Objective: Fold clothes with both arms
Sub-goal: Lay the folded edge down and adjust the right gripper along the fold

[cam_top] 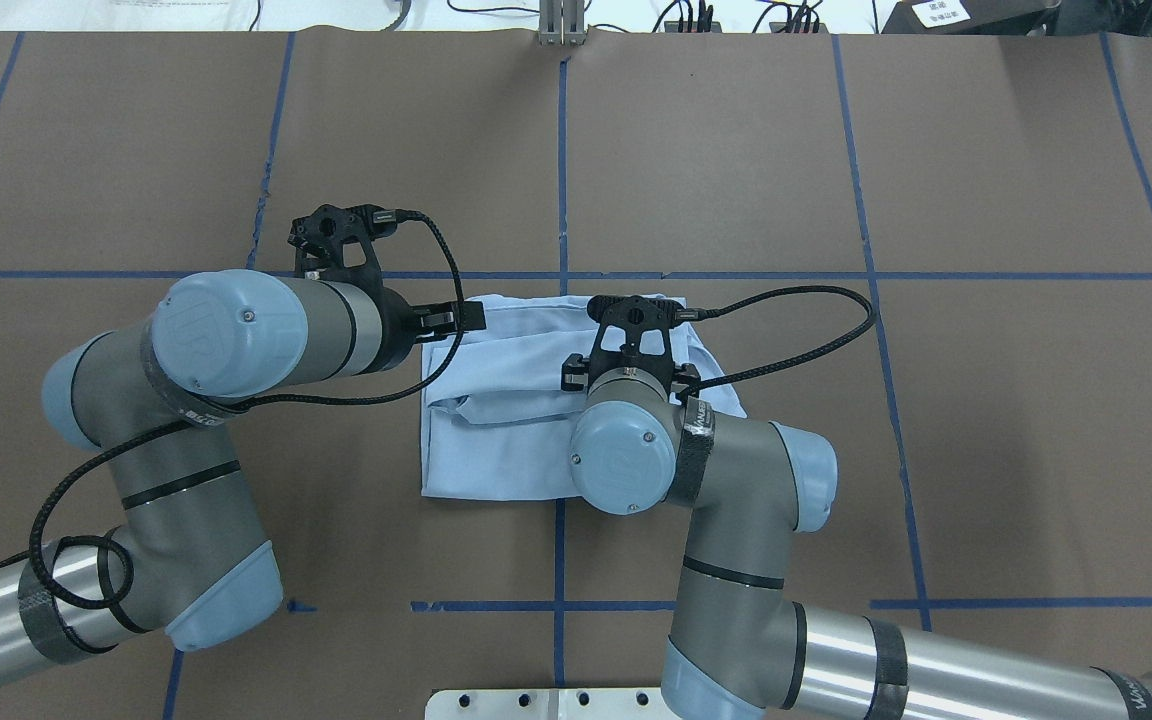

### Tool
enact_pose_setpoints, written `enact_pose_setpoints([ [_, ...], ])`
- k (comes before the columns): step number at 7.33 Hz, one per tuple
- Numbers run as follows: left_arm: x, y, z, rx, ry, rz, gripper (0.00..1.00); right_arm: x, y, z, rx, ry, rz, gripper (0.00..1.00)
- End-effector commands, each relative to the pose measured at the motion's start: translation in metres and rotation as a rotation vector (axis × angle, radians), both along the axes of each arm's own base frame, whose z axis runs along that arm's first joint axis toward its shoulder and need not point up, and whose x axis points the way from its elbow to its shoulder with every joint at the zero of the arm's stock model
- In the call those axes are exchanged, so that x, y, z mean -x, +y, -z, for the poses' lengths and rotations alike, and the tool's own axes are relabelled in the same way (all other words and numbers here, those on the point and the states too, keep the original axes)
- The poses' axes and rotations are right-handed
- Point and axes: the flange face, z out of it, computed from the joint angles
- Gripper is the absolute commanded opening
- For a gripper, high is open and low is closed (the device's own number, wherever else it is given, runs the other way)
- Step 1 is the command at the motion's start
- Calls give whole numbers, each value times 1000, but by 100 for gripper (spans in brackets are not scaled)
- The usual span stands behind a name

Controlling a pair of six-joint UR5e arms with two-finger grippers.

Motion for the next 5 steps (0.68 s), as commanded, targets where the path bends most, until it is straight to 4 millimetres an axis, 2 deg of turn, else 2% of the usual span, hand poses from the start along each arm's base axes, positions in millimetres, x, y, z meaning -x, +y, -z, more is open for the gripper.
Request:
enact_pose_setpoints([
  [1,0,0,-1,1,-1,0,100,0,2,-4,-2,5,-1,77],
  [3,-1,1,-2,2,-3,-1,100,-5,1,-15,-10,24,-12,76],
  [5,-1,1,-1,2,-1,-1,100,-6,0,-18,-18,30,-21,75],
])
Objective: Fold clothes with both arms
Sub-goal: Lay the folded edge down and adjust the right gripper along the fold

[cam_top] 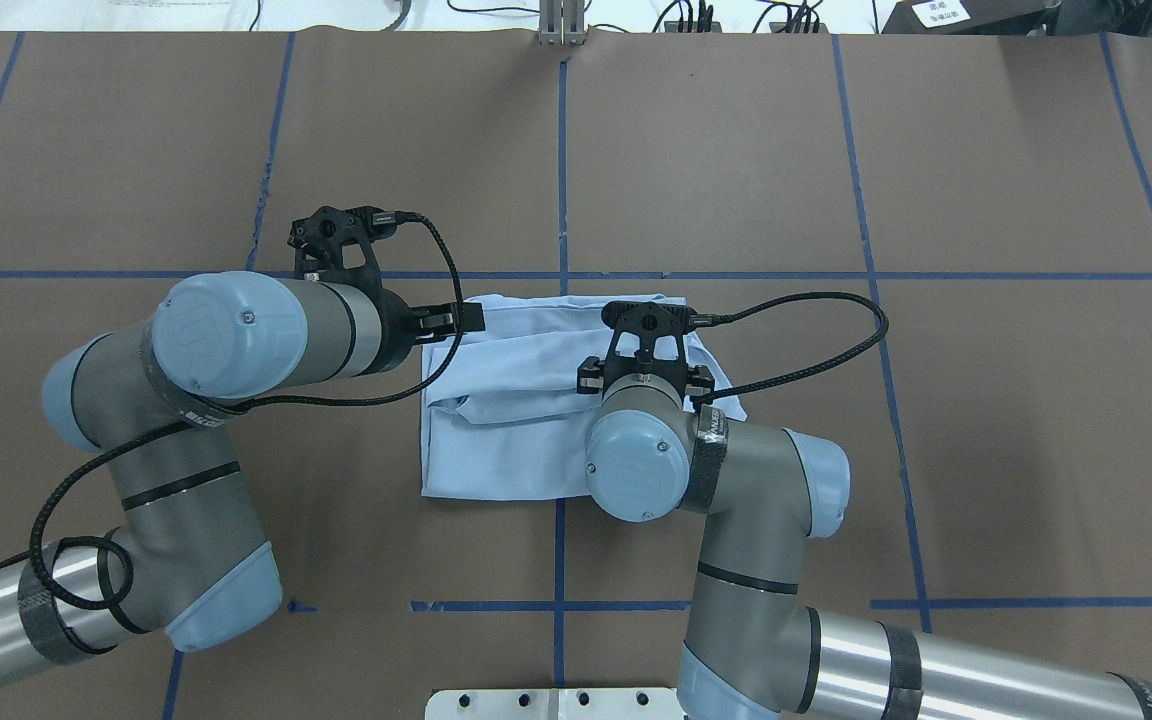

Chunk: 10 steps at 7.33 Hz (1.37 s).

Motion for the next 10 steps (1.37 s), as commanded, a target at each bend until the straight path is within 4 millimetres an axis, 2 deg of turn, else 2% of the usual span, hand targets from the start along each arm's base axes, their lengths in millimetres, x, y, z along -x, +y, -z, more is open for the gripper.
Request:
enact_pose_setpoints([
  [1,0,0,-1,1,-1,0,100,-1,0,-2,-5,4,-7,63],
  [2,0,0,-1,1,-1,0,100,0,1,-2,-5,3,-5,33],
  [3,0,0,-1,1,-1,0,100,0,2,-2,-6,1,-4,11],
  [4,0,0,-1,1,-1,0,100,-1,2,0,-7,-3,-4,0],
  [6,0,0,-1,1,-1,0,100,1,3,8,-12,-14,0,0],
  [8,-1,1,1,1,2,-1,100,-17,-27,10,-13,-10,-43,0],
  [9,-1,1,1,0,2,-2,100,-19,-48,14,-9,-4,-72,0],
  [10,-2,1,1,1,2,-2,100,-4,-74,12,8,28,-101,0],
])
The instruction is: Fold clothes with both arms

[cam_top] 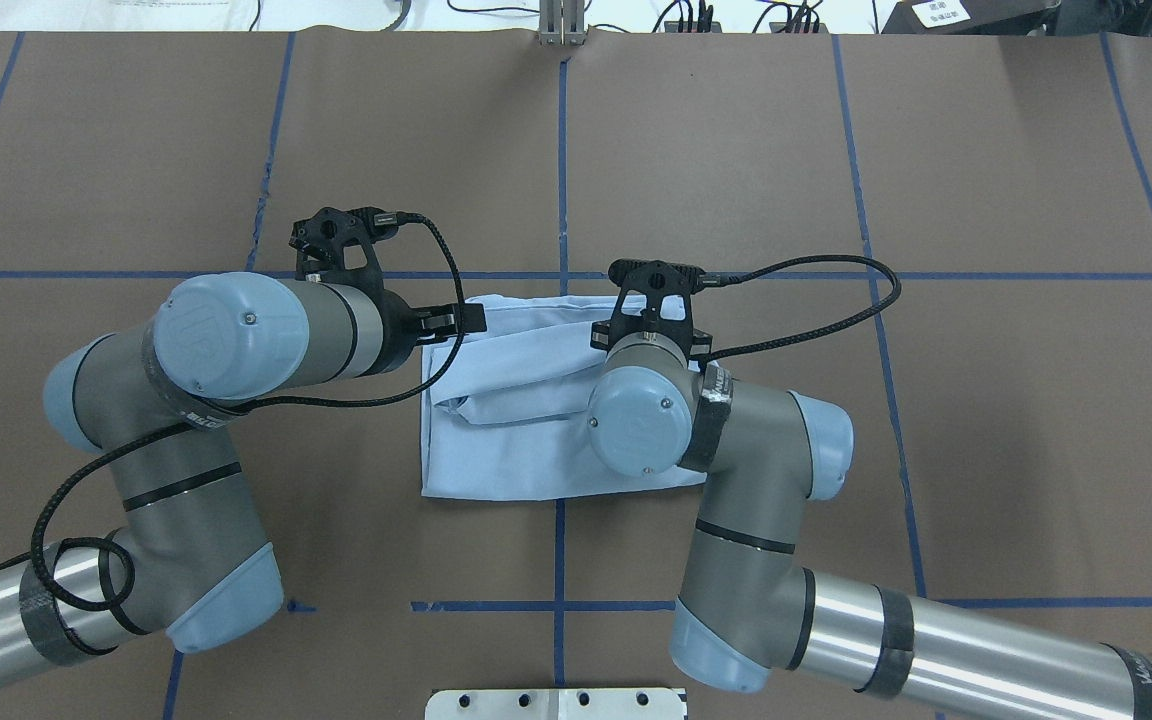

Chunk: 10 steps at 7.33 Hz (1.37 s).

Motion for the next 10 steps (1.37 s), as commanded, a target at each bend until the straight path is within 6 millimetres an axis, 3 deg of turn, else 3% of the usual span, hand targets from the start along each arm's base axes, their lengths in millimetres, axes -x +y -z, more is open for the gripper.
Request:
enact_pose_setpoints([
  [1,-1,1,0,-1,0,-2,100,15,-52,0,29,47,-58,0],
  [2,-1,0,-1,1,-3,-2,100,11,-61,-5,33,60,-68,0],
  [3,-1,1,-2,1,-4,-3,100,12,-66,-15,36,91,-60,99],
  [5,-12,-3,-15,14,-32,-6,100,-2,-85,20,70,23,-7,100],
  [7,-47,-12,-40,45,-92,-16,100,-43,-95,54,105,-78,112,100],
  [8,-61,-18,-44,30,-59,-15,100,-46,-94,59,98,-87,114,100],
  [10,-73,-5,-39,91,93,19,66,-47,-94,52,104,-82,112,100],
])
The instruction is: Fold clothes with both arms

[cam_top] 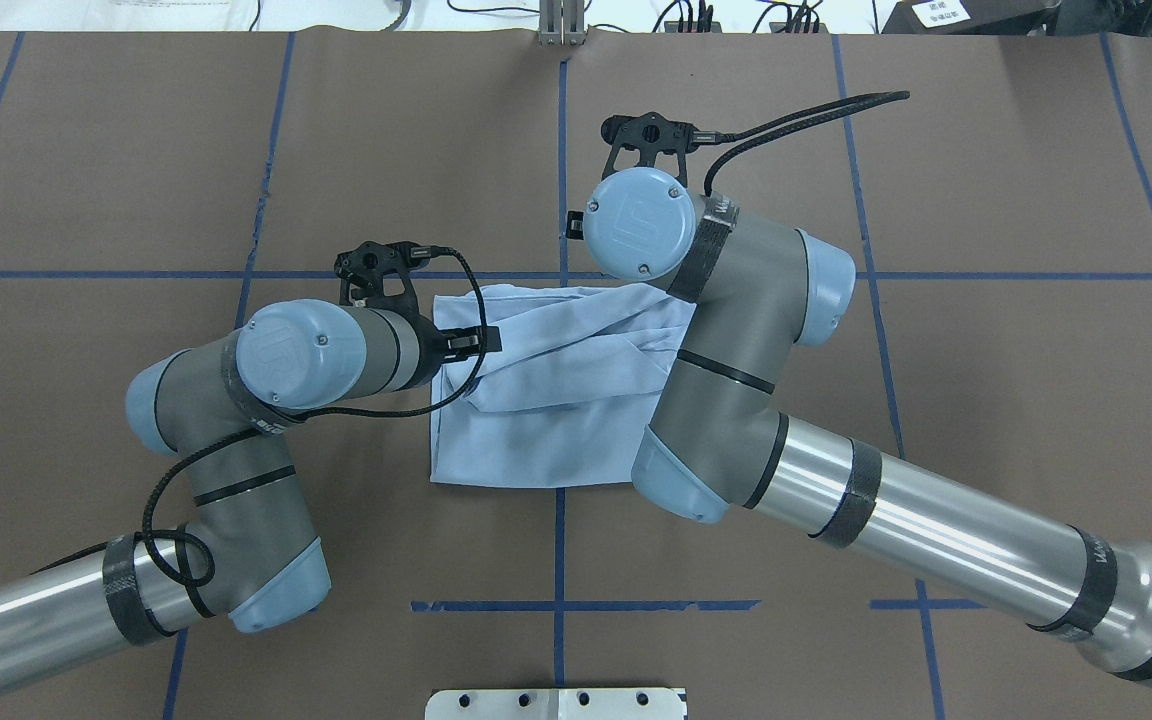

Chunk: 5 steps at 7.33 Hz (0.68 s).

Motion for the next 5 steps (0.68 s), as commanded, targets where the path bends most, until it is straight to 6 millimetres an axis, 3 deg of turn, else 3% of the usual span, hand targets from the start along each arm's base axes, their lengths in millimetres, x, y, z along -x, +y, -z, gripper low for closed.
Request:
enact_pose_setpoints([
  [1,-13,17,4,54,87,10,66,-3,1,-4,2,0,1,100],
  [3,-19,29,2,63,83,-13,68,-7,3,-12,4,4,1,100],
  [5,-14,36,14,57,101,-21,68,-8,4,-13,5,3,-2,100],
])
